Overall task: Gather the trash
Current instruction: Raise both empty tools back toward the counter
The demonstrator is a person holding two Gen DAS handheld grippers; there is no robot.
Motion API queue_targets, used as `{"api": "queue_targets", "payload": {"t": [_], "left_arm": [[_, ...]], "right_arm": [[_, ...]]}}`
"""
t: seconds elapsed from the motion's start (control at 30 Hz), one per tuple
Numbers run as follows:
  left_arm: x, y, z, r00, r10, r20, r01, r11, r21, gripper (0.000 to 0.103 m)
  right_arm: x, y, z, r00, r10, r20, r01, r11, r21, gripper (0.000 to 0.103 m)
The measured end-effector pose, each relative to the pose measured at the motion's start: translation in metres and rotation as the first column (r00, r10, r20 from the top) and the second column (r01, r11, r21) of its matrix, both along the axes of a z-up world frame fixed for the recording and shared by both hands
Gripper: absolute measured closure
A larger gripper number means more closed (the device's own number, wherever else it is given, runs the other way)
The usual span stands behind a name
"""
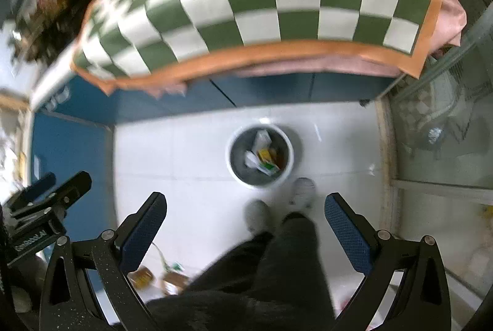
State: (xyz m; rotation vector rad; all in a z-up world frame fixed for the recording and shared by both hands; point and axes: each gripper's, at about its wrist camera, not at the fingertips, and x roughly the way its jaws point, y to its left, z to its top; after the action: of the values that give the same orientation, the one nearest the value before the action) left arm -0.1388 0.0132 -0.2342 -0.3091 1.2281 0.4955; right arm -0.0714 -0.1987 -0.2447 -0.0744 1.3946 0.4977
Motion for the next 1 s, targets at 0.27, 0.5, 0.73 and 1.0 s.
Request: {"api": "queue_targets", "payload": {"t": [0.27, 0.5, 0.73, 1.0], "left_arm": [[0.106, 0.029, 0.051, 0.998, 0.015, 0.057, -0.025, 0.982, 0.185, 0.002], [0.210, 0.039, 0.037, 0.995, 0.095, -0.015, -0.091, 0.977, 0.192, 0.002], [0.291, 0.056, 0.007, 0.981, 0.161, -0.105, -0.147, 0.981, 0.125, 0.002], [0.377, 0.074, -0.007, 0.976, 0.210, -0.054, -0.216, 0.970, -0.116, 0.003]], "right_arm": [[0.135, 0.012, 0.052, 0.992, -0.099, 0.079, 0.093, 0.992, 0.083, 0.000], [0.297, 0.030, 0.022, 0.986, -0.165, 0.032, 0.158, 0.976, 0.146, 0.052], [0.364, 0.072, -0.030, 0.995, -0.099, 0.013, 0.098, 0.993, 0.061, 0.093], [0.400, 0.088, -0.010, 0.997, -0.071, 0.017, 0.066, 0.981, 0.184, 0.103]]}}
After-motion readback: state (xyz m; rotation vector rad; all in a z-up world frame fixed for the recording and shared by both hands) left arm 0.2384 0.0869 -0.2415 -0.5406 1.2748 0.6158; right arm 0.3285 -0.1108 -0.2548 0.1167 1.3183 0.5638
